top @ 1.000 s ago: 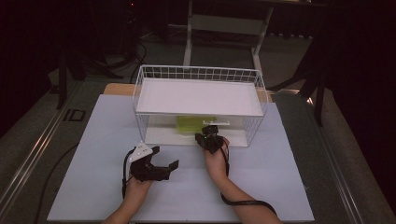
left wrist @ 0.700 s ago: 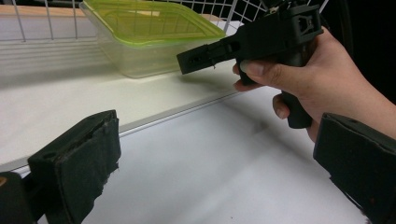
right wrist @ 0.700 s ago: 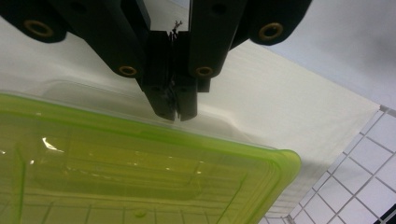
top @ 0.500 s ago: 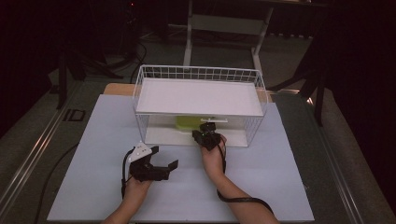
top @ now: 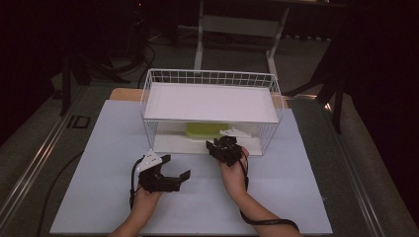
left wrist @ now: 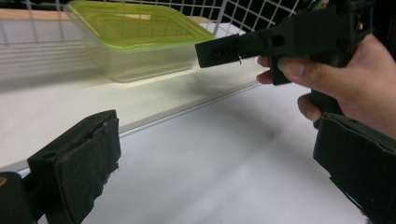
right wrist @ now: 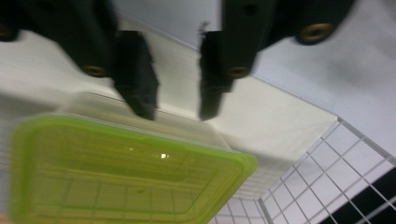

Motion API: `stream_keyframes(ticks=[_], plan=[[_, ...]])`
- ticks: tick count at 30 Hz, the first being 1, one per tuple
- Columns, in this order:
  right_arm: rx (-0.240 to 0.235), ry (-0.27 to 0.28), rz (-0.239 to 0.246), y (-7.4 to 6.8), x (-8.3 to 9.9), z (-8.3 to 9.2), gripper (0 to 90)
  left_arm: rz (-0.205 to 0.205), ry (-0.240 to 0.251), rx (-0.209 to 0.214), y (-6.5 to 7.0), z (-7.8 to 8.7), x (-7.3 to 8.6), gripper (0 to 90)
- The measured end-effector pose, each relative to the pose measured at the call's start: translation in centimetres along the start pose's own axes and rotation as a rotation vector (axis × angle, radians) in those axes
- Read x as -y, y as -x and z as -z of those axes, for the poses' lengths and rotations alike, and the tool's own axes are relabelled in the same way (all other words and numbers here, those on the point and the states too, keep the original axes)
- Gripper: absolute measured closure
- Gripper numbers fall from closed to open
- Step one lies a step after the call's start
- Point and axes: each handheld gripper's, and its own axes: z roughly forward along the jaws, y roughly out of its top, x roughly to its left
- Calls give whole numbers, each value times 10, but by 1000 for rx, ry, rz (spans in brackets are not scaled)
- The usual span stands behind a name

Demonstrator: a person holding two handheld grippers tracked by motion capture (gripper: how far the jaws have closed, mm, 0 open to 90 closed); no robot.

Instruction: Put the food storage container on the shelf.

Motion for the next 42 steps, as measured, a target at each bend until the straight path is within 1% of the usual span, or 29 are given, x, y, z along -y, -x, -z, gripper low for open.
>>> stream_keyframes(ticks=[1, 2, 5, 6, 7, 8, 9, 10, 11, 12, 13, 15, 16, 17, 18, 19, 20, 21, 23, 28, 29, 30, 32, 34, 36, 38, 40, 42], plan=[[0, 0, 0, 0, 0, 0, 571, 6, -1, 8, 1, -1, 0, 16], [-20, -1, 6, 3, 3, 5, 498, 2, -6, 17, 2, -2, -1, 16], [-52, 7, 9, 5, 7, 13, 463, -21, -11, 25, 5, -4, -2, 16], [-52, 7, 9, 5, 7, 13, 463, -30, -14, 24, 6, -4, -2, 16], [-56, 7, 10, 5, 9, 15, 442, -37, -10, 23, 8, -4, -2, 16], [-67, 11, 9, 6, 11, 20, 378, -38, -4, 24, 9, -5, -2, 16], [-71, 16, 15, 7, 12, 22, 338, -38, -1, 28, 10, -5, -3, 16], [-71, 16, 15, 7, 12, 22, 338, -39, 1, 32, 10, -5, -4, 16], [-87, 15, 28, 8, 13, 25, 271, -38, 7, 35, 11, -5, -5, 16], [-118, 13, 45, 10, 14, 28, 187, -45, 5, 37, 11, -5, -6, 16], [-118, 13, 45, 10, 14, 28, 187, -50, -1, 43, 12, -5, -7, 16], [-120, 19, 71, 12, 16, 33, 150, -63, -1, 53, 13, -5, -10, 16], [-120, 19, 71, 12, 16, 33, 150, -67, -4, 56, 14, -5, -11, 16], [-134, 17, 69, 13, 17, 35, 134, -75, -6, 60, 15, -4, -12, 16], [-136, 20, 74, 15, 18, 38, 141, -78, -6, 68, 15, -3, -14, 16], [-124, 19, 77, 16, 20, 40, 141, -82, -11, 68, 16, -1, -15, 16], [-127, 8, 77, 19, 21, 44, 141, -89, -6, 73, 16, 0, -15, 16], [-129, 11, 71, 20, 22, 46, 142, -91, -9, 76, 16, 2, -15, 16], [-125, 10, 76, 23, 22, 51, 143, -95, -11, 79, 15, 5, -15, 16], [-131, 17, 79, 34, 26, 68, 148, -93, -15, 82, 11, 13, -13, 16], [-133, 19, 75, 35, 27, 70, 148, -92, -15, 86, 10, 15, -12, 16], [-134, 14, 84, 37, 28, 73, 148, -92, -14, 92, 9, 17, -12, 16], [-130, 5, 92, 39, 31, 77, 148, -93, -19, 86, 8, 21, -11, 16], [-131, -5, 87, 43, 35, 80, 147, -68, -13, 84, 6, 25, -11, 16], [-136, -9, 79, 46, 39, 84, 147, -57, 4, 78, 4, 31, -11, 16], [-146, -7, 71, 48, 43, 88, 147, -60, 11, 67, 3, 35, -11, 16], [-157, -8, 78, 50, 47, 92, 147, -61, 12, 63, 2, 40, -10, 16], [-162, -9, 81, 51, 49, 96, 147, -66, 2, 54, 1, 43, -8, 16]])
